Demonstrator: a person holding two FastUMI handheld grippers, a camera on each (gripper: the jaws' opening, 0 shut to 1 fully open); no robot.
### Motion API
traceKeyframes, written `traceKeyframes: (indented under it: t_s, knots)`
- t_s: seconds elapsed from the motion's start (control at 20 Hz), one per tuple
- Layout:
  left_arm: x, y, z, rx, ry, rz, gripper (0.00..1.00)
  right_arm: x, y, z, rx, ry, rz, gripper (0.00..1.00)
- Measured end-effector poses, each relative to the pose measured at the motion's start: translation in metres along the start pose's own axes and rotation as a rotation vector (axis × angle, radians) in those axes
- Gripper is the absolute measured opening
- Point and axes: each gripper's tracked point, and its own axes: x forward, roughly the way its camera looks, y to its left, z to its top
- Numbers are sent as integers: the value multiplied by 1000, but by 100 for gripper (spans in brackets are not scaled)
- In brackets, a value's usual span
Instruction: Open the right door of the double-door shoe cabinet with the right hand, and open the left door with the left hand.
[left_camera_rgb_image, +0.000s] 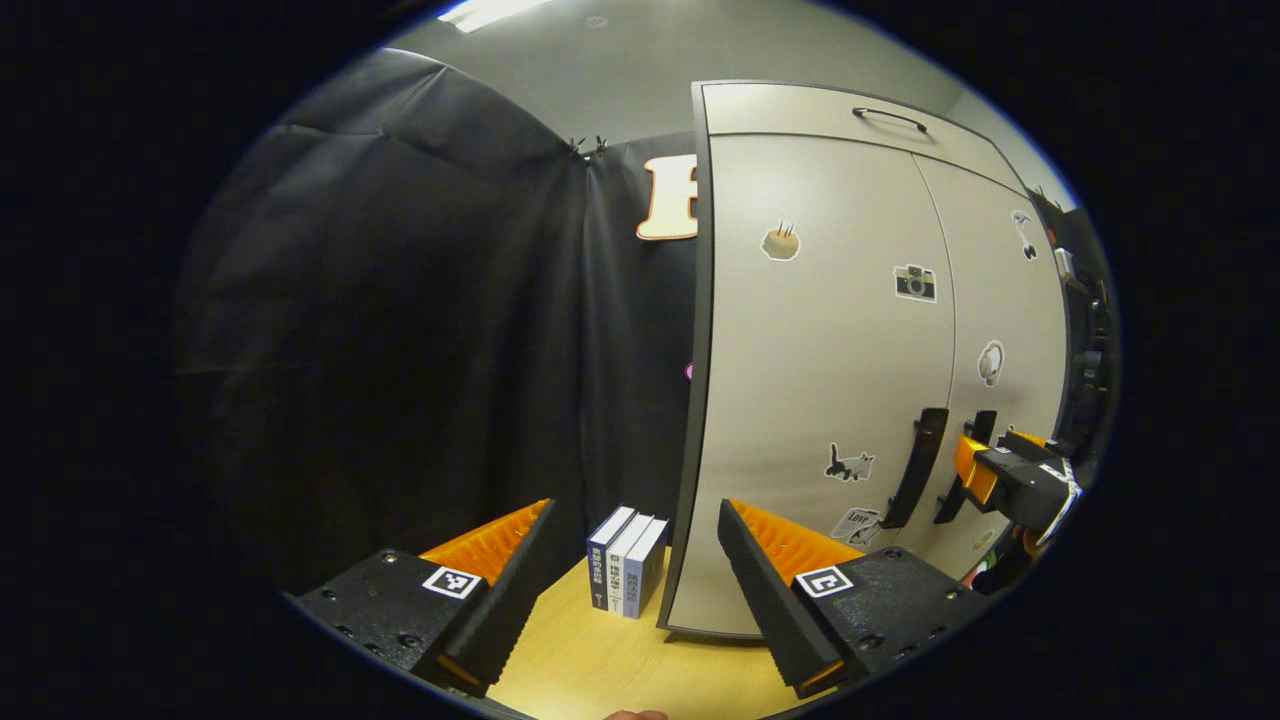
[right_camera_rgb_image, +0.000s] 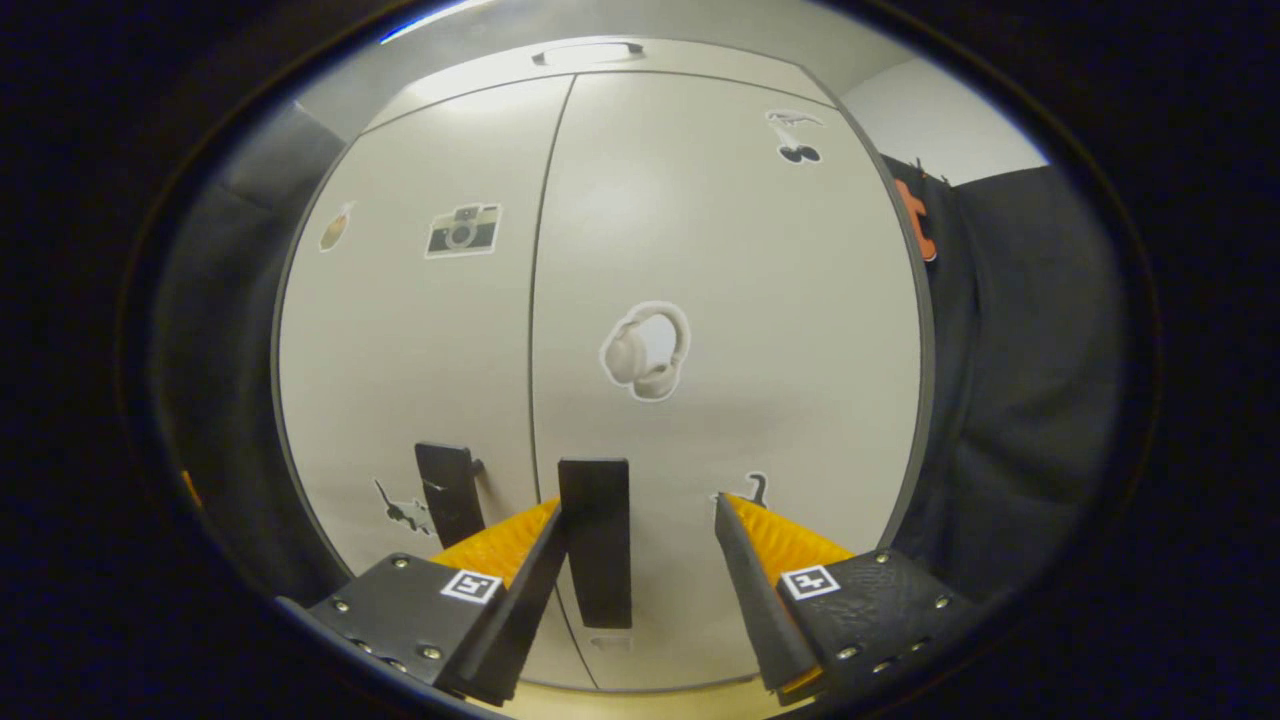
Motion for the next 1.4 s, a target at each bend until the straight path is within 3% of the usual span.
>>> traceKeyframes:
  t_s: [0.45, 0.6, 0.7, 0.95, 1.0, 1.2, 1.3, 1.4]
  knots:
    - [-10, 30, -7, -23, 19, 71, 97, 16, 3, -10, -19, 9, -2, 86]
    - [-11, 33, -9, -25, 25, 82, 98, 16, 8, -7, -36, -7, 17, 76]
    - [-12, 32, -10, -25, 27, 80, 98, 18, 11, -10, -36, -12, 23, 63]
    - [-12, 16, -12, -19, 32, 31, 98, 13, 20, -15, -1, 12, 53, 51]
    - [-12, 12, -12, -18, 36, 19, 96, 15, 21, -13, 2, 4, 42, 29]
    - [-13, 2, -16, -12, 50, -15, 98, 15, 22, -16, 11, 22, 79, 29]
    - [-15, -2, -18, -11, 56, -27, 96, 14, 21, -16, 17, 19, 86, 19]
    - [-19, -4, -18, -9, 55, -39, 98, 13, 21, -16, 5, 16, 89, 19]
